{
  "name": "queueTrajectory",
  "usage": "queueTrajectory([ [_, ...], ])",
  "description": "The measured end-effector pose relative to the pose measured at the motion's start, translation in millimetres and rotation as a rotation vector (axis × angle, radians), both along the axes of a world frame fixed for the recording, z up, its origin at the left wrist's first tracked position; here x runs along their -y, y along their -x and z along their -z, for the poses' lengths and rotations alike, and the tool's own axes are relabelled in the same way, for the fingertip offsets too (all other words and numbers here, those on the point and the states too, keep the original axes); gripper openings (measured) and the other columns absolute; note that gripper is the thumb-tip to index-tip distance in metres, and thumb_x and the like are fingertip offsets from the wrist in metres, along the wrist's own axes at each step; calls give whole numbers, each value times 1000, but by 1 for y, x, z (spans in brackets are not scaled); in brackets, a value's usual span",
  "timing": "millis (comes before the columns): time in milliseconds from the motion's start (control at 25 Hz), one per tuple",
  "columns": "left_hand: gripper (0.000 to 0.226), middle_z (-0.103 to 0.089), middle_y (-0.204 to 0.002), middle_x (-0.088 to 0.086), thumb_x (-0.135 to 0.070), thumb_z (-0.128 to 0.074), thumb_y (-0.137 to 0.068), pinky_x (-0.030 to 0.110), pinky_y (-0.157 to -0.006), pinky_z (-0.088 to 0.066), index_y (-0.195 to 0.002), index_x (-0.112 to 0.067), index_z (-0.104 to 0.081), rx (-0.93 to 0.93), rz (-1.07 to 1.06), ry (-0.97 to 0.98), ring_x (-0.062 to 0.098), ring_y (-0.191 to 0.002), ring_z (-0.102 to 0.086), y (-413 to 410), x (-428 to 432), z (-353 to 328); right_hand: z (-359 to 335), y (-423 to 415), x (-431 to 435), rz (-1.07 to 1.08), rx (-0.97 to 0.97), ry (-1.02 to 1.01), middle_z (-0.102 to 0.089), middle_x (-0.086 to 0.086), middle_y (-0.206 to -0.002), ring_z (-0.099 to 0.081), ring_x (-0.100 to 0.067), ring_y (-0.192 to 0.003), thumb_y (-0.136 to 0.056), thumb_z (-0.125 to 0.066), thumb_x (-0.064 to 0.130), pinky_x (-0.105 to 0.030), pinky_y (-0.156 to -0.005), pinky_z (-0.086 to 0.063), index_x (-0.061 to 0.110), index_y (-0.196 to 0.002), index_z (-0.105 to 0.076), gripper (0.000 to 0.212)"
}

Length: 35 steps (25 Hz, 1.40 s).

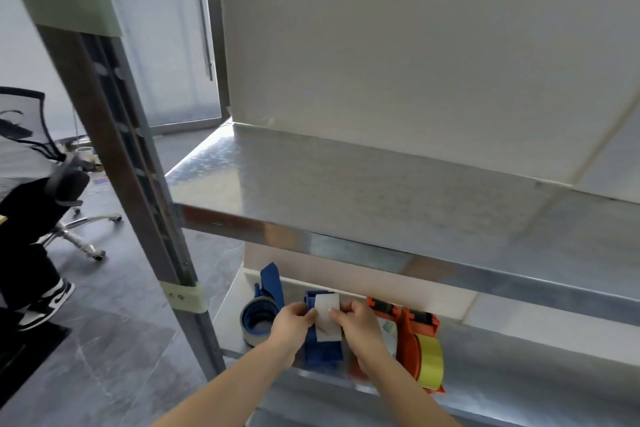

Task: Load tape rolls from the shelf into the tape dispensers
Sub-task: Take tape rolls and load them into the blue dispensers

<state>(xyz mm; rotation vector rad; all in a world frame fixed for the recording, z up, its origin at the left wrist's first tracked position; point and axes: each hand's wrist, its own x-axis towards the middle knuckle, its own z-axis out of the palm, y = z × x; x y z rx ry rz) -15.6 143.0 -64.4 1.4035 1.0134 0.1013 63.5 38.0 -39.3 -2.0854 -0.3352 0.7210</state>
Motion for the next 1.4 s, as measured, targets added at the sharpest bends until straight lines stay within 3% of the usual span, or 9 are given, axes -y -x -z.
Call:
queueTrajectory([
  [120, 22, -66, -79, 14, -14, -54, -96, 39, -73, -47, -78, -9, -65, 38, -53, 44, 30, -79, -61, -3, 5, 8, -2, -5, 9, 24, 109, 68, -63, 4, -93, -61, -14, -88, -93, -55, 30, -33, -84, -52, 24, -91, -54, 7],
  [240, 15, -64, -79, 14, -13, -54, -94, 34, -71, -42, -85, -4, -63, -7, -43, -30, 26, -78, -57, 0, 9, 4, -7, -13, 17, 72, 199, 96, -63, -1, -100, -62, -20, -94, -96, -50, 32, -31, -79, -48, 15, -107, -54, 21],
  [400, 13, -54, -68, 1, -4, -55, -92, 26, -62, -38, -83, -13, -60, -69, 84, -86, 17, -64, -48, 3, 14, -3, -22, -18, 22, 61, 273, 37, -65, -3, -93, -62, -18, -84, -96, -50, 32, -32, -73, -51, 13, -104, -53, 21],
  [480, 17, -64, -80, 0, -4, -56, -90, 25, -66, -44, -102, -12, -65, -87, 127, -133, 18, -77, -57, 5, 13, -3, -28, -16, 25, 46, 301, 7, -63, 1, -88, -61, -14, -78, -96, -50, 31, -29, -69, -50, 15, -101, -51, 17],
  [600, 17, -61, -92, -5, -10, -59, -90, 33, -82, -49, -105, -19, -58, -94, 141, -259, 19, -90, -57, 9, 13, -18, -34, -16, 35, 32, 348, 8, -64, 2, -87, -61, -13, -77, -95, -51, 30, -33, -69, -53, 18, -100, -51, 12],
  [760, 55, -57, -132, 3, -20, -62, -87, 26, -76, -45, -139, -22, -45, -66, 277, -479, 18, -110, -58, 3, 13, -38, -37, -14, 54, 31, 439, 54, -68, -1, -85, -64, -15, -72, -94, -52, 30, -40, -66, -57, 22, -100, -51, 10],
  [880, 46, -60, -128, 3, -17, -63, -85, 31, -83, -51, -130, -17, -52, -38, 406, -529, 18, -108, -59, -13, 29, -51, -45, -14, 79, 42, 573, 153, -71, -1, -97, -66, -19, -79, -95, -50, 32, -35, -61, -54, 24, -117, -52, 24],
  [1000, 40, -61, -126, 2, -19, -61, -85, 26, -86, -47, -124, -12, -55, -31, 581, -615, 19, -107, -59, -36, 57, -64, -56, -20, 115, 39, 696, 274, -70, -4, -102, -66, -26, -89, -95, -47, 31, -36, -69, -53, 24, -119, -50, 25],
  [1400, 65, -53, -138, 4, -31, -71, -77, 26, -96, -44, -136, -18, -47, 40, 992, -671, 21, -123, -54, -145, 219, -97, -85, -76, 305, 236, 759, 525, -70, -1, -109, -63, -29, -97, -94, -48, 30, -36, -74, -49, 27, -122, -54, 29],
])
